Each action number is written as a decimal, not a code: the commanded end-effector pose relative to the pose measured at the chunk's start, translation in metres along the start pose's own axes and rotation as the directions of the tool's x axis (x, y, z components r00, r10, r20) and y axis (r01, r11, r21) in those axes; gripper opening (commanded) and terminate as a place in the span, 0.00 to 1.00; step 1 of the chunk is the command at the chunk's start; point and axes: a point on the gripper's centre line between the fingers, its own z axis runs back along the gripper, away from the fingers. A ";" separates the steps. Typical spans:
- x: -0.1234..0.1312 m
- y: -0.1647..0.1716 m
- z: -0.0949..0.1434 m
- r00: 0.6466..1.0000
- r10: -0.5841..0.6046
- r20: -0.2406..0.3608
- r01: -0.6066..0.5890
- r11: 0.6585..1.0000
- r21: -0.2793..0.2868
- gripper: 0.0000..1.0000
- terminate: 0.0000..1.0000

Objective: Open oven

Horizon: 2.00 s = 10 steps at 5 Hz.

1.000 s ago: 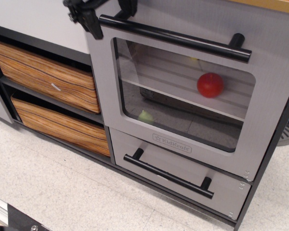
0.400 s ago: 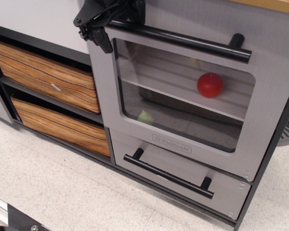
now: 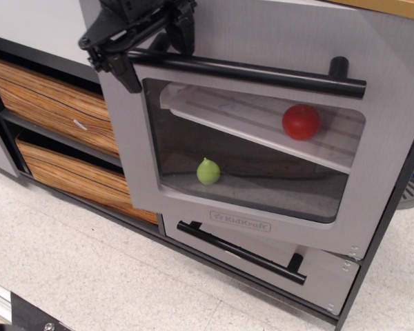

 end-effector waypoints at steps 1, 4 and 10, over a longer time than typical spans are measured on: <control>0.021 0.013 0.055 0.992 -0.107 0.063 0.111 0.992 -0.059 1.00 0.00; 0.031 0.101 0.010 0.946 -0.325 0.002 0.320 0.932 0.170 1.00 0.00; 0.077 0.102 -0.003 0.935 -0.353 0.015 0.338 0.905 0.258 1.00 0.00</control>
